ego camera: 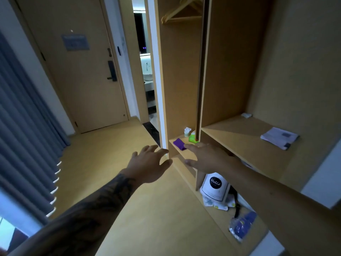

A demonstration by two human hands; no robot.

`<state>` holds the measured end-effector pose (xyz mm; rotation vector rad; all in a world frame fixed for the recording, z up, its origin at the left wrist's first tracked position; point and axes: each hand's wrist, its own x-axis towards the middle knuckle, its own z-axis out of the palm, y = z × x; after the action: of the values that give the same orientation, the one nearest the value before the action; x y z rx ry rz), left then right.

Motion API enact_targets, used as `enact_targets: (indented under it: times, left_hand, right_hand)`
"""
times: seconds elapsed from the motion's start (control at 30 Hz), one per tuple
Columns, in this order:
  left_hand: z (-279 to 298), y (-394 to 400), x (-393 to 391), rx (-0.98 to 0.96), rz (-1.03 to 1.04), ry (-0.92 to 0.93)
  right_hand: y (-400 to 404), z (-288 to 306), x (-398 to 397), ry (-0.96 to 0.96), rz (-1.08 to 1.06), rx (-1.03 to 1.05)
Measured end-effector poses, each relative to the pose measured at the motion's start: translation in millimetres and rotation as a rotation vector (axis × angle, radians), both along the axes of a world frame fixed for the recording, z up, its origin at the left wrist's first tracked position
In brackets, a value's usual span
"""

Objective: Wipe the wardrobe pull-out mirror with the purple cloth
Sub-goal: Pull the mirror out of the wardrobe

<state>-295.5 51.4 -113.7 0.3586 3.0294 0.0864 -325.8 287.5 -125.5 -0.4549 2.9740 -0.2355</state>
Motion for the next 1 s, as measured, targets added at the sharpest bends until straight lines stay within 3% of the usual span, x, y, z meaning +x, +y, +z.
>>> enact_targets:
  times: [0.3, 0.53, 0.73, 1.0]
  left_hand:
    - [-31.2, 0.6, -104.1, -0.081, -0.037, -0.041]
    - [-29.3, -1.6, -215.7, -0.16, -0.199, -0.201]
    - [4.4, -8.5, -332.5, -0.043, -0.292, -0.038]
    - [17.3, -7.8, -447.3, -0.097, -0.526, 0.085]
  right_hand:
    - [-2.4, -30.5, -83.4, -0.064, -0.056, -0.094]
    - [-12.9, -19.4, -162.1, -0.034, -0.179, -0.021]
    - [-27.3, 21.4, -244.4, 0.022, -0.332, -0.033]
    - [-34.7, 22.7, -313.3, 0.04, -0.51, -0.018]
